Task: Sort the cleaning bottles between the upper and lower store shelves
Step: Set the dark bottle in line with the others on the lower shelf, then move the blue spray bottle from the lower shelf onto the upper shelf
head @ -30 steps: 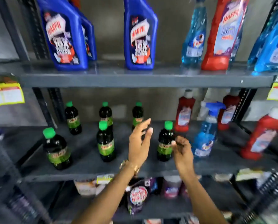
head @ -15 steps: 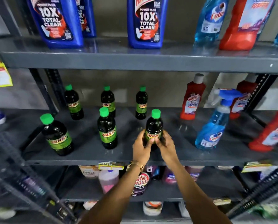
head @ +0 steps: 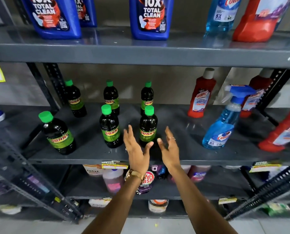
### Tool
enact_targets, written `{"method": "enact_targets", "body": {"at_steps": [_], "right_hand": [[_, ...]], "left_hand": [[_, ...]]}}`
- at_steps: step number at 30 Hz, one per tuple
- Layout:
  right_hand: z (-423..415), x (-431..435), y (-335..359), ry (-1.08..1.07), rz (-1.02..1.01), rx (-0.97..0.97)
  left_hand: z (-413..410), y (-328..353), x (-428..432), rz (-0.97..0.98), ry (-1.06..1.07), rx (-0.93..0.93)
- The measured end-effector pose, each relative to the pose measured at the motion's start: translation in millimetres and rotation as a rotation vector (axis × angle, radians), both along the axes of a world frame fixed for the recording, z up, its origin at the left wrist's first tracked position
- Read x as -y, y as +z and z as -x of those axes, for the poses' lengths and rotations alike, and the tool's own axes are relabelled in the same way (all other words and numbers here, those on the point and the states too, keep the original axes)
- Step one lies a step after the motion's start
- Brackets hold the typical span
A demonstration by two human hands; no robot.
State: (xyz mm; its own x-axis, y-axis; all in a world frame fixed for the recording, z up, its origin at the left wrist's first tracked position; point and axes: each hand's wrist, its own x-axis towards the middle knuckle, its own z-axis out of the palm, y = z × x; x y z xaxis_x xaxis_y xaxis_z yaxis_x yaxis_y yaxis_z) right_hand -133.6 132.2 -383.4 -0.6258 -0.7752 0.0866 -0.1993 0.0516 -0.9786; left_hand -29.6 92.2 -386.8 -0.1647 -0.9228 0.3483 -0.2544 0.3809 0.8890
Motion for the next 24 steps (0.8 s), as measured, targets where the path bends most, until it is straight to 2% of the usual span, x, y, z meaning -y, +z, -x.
{"method": "enact_targets", "body": {"at_steps": [2, 4, 6, 8, 10, 13, 17, 20, 24], "right_hand": [[9, -19, -4, -0.158, 0.112, 0.038], [27, -39, -4, -0.336, 0.199, -0.024], [56, -57, -1, -0.496, 0.273, -0.067], [91, -72, 6, -0.608, 0.311, -0.029], [128, -81, 10, -0.660, 0.261, -0.020], [172, -92, 13, -0.582, 0.031, -0.096], [205, -98, 14, -0.268, -0.121, -0.096], [215, -100, 18, -0.149, -0.114, -0.079], [209, -112, 16, -0.102, -0.059, -0.051]], "left_hand": [[8, -2, -21, 0.159, 0.031, -0.010], [27, -1, -38, 0.228, -0.073, 0.008], [55, 3, -48, 0.184, -0.225, 0.024], [87, 10, -54, 0.110, -0.369, 0.049], [119, 17, -56, 0.046, -0.475, 0.105], [161, 27, -60, -0.089, -0.567, 0.147], [198, 31, -63, -0.241, -0.591, 0.188], [206, 28, -62, -0.236, -0.525, 0.153], [194, 28, -65, -0.223, -0.543, 0.159]]}}
